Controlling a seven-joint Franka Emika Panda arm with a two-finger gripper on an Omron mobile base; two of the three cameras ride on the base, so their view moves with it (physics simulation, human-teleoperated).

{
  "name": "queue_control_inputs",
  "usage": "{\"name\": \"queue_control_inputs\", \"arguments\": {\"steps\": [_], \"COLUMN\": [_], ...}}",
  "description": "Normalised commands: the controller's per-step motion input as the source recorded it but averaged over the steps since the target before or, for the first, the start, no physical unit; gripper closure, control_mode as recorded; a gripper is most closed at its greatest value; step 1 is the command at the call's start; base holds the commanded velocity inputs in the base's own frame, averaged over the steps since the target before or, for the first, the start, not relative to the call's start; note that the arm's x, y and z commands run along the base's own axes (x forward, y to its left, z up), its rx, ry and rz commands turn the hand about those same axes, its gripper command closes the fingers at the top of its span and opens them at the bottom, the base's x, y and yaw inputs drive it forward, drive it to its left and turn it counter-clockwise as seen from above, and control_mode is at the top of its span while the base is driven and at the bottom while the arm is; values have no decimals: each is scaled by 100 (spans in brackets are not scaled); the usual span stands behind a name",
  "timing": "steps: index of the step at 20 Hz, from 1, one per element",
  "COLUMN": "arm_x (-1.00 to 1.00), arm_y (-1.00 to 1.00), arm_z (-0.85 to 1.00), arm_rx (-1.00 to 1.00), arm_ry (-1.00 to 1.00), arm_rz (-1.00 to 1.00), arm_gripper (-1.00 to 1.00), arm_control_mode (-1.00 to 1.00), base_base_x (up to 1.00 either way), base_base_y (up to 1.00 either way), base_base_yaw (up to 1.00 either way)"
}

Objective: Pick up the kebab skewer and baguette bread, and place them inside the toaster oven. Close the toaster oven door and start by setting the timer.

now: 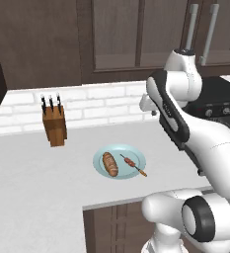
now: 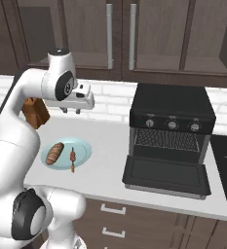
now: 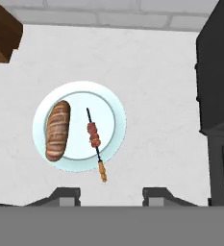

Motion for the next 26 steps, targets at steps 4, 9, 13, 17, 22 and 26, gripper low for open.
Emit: {"name": "queue_control_inputs", "arguments": {"steps": [4, 9, 13, 17, 22, 26], "arm_x": [-4, -14, -46, -42, -49, -33], "arm_y": [0, -32, -100, -100, -100, -100], "arm_z": [-7, -35, -26, -12, -6, -2], "arm_rx": [-2, -6, 0, -1, -3, -2], "arm_ry": [0, -3, -21, -25, -30, -27], "arm_rz": [0, 1, 16, 32, 38, 36], "arm_gripper": [-100, -100, -100, -100, -100, -100], "arm_control_mode": [-100, -100, -100, -100, -100, -100], "base_base_x": [0, 0, 0, 0, 0, 0], "base_base_y": [0, 0, 0, 0, 0, 0], "base_base_yaw": [0, 0, 0, 0, 0, 0]}}
